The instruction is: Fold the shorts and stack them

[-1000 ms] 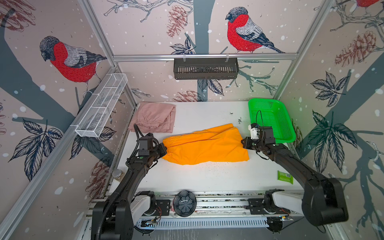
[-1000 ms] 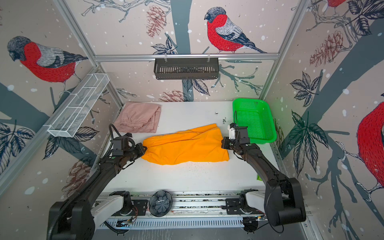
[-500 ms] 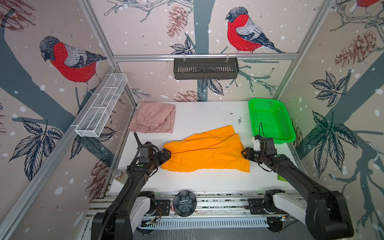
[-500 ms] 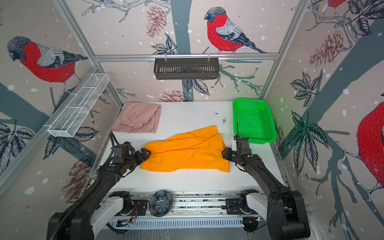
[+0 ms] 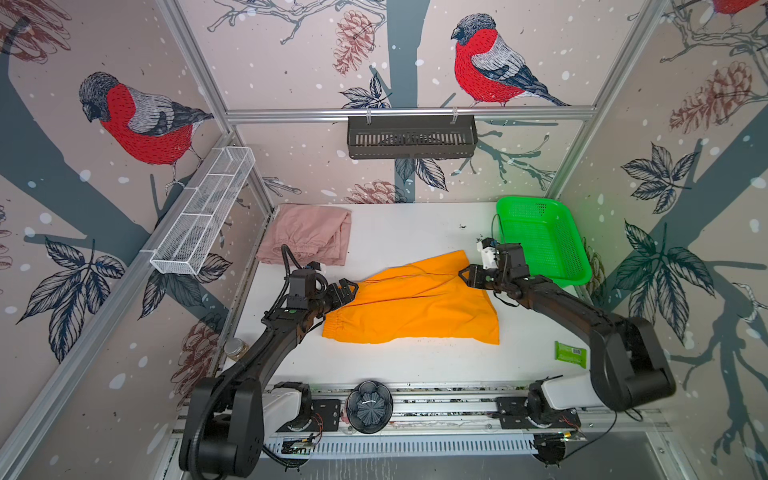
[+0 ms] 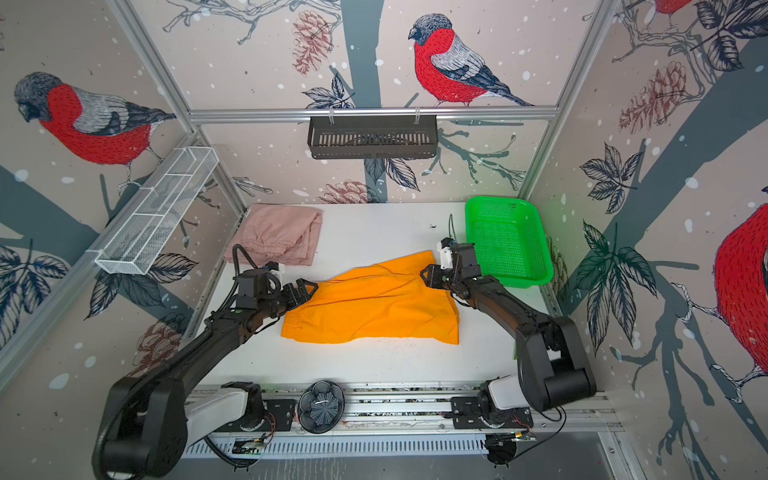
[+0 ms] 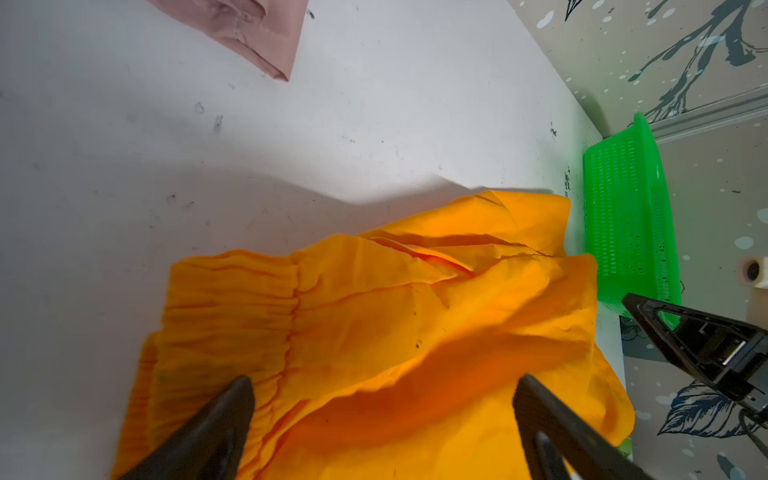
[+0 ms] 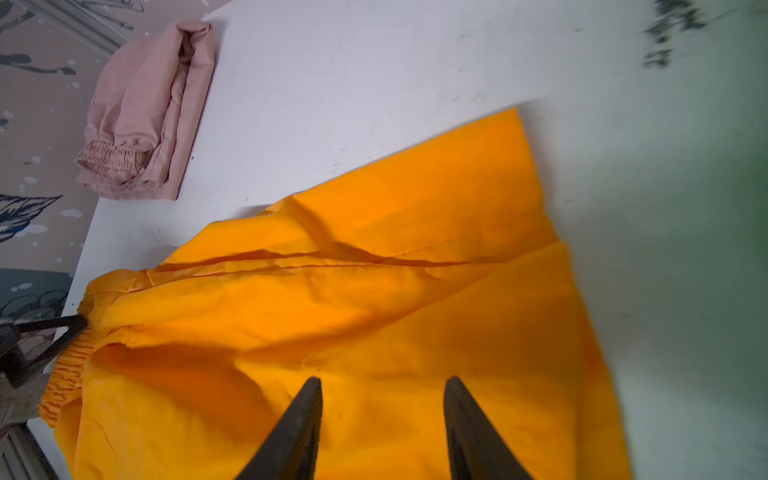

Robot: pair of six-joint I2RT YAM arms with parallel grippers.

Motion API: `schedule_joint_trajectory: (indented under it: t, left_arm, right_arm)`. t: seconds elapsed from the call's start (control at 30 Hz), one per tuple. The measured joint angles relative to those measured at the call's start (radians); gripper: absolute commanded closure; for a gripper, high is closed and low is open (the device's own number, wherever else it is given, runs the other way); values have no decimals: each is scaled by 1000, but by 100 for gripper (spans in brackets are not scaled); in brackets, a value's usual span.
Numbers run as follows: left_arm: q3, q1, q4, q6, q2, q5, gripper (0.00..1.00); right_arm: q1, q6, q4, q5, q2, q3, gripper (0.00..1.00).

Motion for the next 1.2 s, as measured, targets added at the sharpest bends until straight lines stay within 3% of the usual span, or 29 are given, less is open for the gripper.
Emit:
schedule_joint_trajectory:
  t: [0.27,0.6,0.77,0.93,1.2]
  left_arm:
    - [-30,-6,224,4,156,-17,2]
    - [-222,-6,467,-20,116,-36,2]
    - [-116,-8,294,7,31,-57,2]
    - [35,-18,126,54,-135,-74,2]
    - [-177,-32,-5,-5,-356,-61,2]
  right_arm:
    - [10,21,146,-34,198,-25,46]
    - [-28,48,304,-32,169,-156,40]
    - [-13,47,251,-5,171,-64,39]
    - [73,22,203,1,117,20,39]
    - [266,60,106,60,-126,-110,37]
